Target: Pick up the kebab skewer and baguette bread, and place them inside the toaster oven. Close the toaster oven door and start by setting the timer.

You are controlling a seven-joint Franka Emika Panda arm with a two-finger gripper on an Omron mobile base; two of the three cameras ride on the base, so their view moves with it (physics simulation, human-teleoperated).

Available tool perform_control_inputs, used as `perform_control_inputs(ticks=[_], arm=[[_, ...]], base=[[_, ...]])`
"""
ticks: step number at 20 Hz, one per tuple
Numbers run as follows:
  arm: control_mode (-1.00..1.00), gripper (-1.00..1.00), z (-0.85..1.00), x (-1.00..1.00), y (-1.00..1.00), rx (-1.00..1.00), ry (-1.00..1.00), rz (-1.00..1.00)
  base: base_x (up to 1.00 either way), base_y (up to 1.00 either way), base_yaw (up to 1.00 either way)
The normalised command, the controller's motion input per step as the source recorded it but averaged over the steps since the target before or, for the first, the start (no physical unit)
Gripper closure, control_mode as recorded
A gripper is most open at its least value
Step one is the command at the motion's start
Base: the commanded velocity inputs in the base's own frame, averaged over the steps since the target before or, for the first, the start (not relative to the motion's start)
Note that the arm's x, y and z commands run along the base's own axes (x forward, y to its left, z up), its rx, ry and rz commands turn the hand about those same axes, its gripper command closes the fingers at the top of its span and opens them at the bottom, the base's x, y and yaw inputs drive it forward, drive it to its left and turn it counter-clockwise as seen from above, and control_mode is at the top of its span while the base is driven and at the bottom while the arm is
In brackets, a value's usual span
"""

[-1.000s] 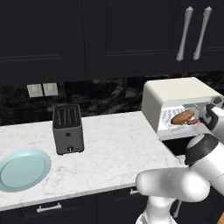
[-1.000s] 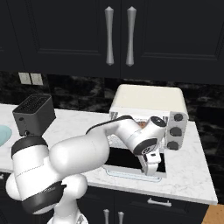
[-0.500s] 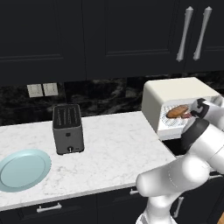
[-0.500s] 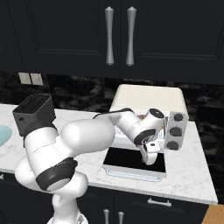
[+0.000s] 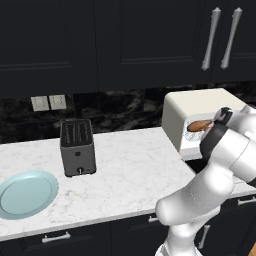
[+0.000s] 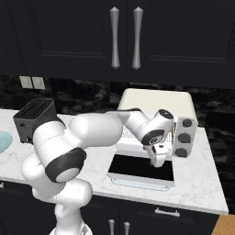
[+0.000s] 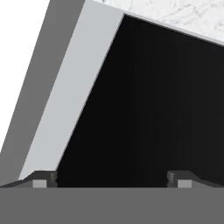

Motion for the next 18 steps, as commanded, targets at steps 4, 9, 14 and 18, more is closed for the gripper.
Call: perform_control_inputs(ticks=[4, 9, 14, 18], arm=[[-1.0, -1.0, -0.12, 0.19, 0.02, 0.0, -0.02, 0.0], [-1.0, -1.0, -0.13, 0.08, 0.05, 0.0, -0.06, 0.0], [-1.0, -1.0, 0.0, -0.76, 0.0, 0.0, -0.08, 0.0], [-1.0, -1.0, 0.27, -0.88, 0.0, 0.0, -0.11, 0.01]], base=[[0.0, 0.0, 0.0], [0.0, 0.0, 0.0], [0.0, 0.0, 0.0], [0.0, 0.0, 0.0]])
